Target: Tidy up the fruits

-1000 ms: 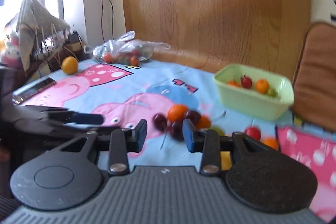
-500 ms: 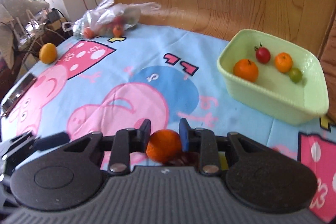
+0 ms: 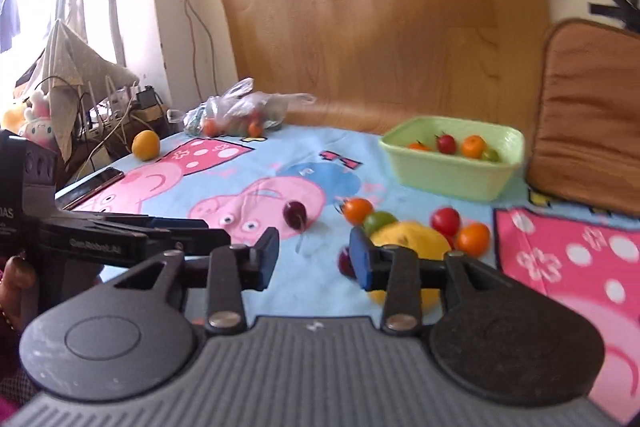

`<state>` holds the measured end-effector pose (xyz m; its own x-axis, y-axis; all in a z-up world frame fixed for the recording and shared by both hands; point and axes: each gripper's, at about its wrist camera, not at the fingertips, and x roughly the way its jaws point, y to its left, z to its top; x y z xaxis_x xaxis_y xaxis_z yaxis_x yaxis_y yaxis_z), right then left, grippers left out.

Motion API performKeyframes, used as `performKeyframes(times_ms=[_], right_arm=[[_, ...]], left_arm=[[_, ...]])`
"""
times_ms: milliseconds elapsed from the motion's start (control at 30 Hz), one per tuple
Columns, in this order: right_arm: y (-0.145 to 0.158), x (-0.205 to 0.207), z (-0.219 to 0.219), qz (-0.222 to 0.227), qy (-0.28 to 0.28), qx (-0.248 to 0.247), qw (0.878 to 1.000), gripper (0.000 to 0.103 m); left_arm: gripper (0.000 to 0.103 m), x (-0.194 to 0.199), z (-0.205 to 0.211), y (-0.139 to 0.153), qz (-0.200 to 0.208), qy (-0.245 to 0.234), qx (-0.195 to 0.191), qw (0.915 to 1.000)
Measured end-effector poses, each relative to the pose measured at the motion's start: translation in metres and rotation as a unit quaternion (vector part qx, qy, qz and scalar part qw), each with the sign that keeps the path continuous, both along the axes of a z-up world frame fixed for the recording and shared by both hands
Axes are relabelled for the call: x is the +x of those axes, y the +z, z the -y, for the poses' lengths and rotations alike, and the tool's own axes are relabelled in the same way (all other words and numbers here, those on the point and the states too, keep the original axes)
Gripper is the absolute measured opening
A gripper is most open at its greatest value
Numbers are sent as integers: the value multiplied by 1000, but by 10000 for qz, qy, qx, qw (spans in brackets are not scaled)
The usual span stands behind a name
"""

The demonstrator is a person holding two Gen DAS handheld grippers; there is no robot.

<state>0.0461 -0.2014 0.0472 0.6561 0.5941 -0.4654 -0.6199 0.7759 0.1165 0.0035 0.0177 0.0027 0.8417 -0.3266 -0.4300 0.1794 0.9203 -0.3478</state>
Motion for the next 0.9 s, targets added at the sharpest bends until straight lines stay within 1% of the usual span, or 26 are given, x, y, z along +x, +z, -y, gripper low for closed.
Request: performKeyframes(times_ms=[33,133,167,233,267,300,333,367,400,433,467,533,600,667,700,800,900], right_arm=[[-5,-4,5,-90,-32,24,10000,42],[-20,-14,8,-395,177,10,9991,42],[-24,-15,7,-522,244,37,9983,42],[-32,-16,4,-878,494,260,9946,41],[-35,-17,2,-986,599,292,9929,41],[-39,-21,-1,-1036,682,224,9920,42],[-42,-25,-5,-1018,744,129,9919,41],[-44,-28,-6,-906,701,140,9933,42],[-43,-28,-6,-860,676,151,9939,42],[-41,-26,-4,-827,638,191,9943,43],[-40,-25,-1,-788,574,248,9949,43],[-39,-21,3,-592,326,307,9972,43],[-36,-20,2,-401,116,235,9989,43],[-37,-19,9,-361,87,248,9990,44],[-38,-18,11,-399,63,319,9987,46],[-42,-17,19,-512,32,516,9974,46],[-43,-17,19,-497,23,539,9973,46]], left_arm=[[90,-8,7,1,47,-41,32,10000],[92,-37,25,3,270,-200,78,9994],[92,-45,32,2,341,-244,186,9989],[92,-60,45,-2,447,-190,549,9973],[92,-64,50,-5,443,-137,673,9967],[90,-66,54,-10,371,-55,763,9964],[92,-68,58,-16,323,76,887,9955],[92,-70,61,-21,343,190,1045,9937],[88,-69,63,-25,309,243,1184,9922],[82,-65,62,-30,199,309,1256,9914],[83,-64,64,-33,303,456,1361,9892],[78,-54,72,-33,230,726,1666,9831],[77,-52,79,-32,220,726,1901,9788],[79,-50,80,-31,155,855,1911,9777],[79,-50,80,-30,122,940,1899,9772],[79,-50,79,-30,95,1083,1878,9762],[80,-46,76,-27,-8,1160,1767,9774]])
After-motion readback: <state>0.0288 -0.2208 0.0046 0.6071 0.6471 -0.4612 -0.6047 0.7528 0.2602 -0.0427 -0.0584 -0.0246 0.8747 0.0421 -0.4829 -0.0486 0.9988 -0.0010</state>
